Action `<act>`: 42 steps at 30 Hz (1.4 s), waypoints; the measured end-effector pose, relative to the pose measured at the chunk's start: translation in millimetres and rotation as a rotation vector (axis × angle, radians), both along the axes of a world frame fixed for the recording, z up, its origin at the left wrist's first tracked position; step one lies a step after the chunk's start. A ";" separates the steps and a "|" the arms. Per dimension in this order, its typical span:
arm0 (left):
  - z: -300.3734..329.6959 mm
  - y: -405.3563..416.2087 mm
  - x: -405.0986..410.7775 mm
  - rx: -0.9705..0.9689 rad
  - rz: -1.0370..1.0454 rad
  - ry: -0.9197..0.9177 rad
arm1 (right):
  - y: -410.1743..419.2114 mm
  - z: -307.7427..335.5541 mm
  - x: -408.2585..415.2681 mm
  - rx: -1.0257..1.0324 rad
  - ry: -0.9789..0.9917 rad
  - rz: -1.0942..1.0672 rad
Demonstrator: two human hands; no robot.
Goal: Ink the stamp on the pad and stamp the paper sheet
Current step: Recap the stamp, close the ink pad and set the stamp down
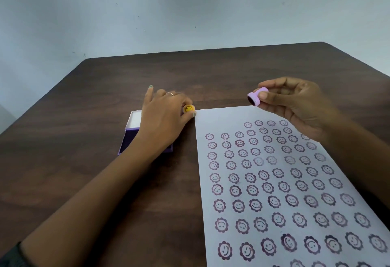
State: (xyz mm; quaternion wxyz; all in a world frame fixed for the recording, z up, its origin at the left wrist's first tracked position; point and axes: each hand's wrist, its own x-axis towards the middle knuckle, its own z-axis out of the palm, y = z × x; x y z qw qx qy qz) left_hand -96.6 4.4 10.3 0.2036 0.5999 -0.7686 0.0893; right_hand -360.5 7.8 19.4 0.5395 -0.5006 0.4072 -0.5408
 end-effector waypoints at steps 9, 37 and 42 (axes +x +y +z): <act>6.2 21.8 -35.2 0.193 -0.274 0.909 | 4.2 2.4 6.2 -0.016 0.038 -0.011; -2.2 29.2 -46.2 0.430 -0.358 1.251 | 17.4 0.8 26.7 -0.076 0.087 0.177; -2.3 29.3 -46.3 0.418 -0.361 1.198 | 18.4 0.3 27.3 -0.079 0.092 0.163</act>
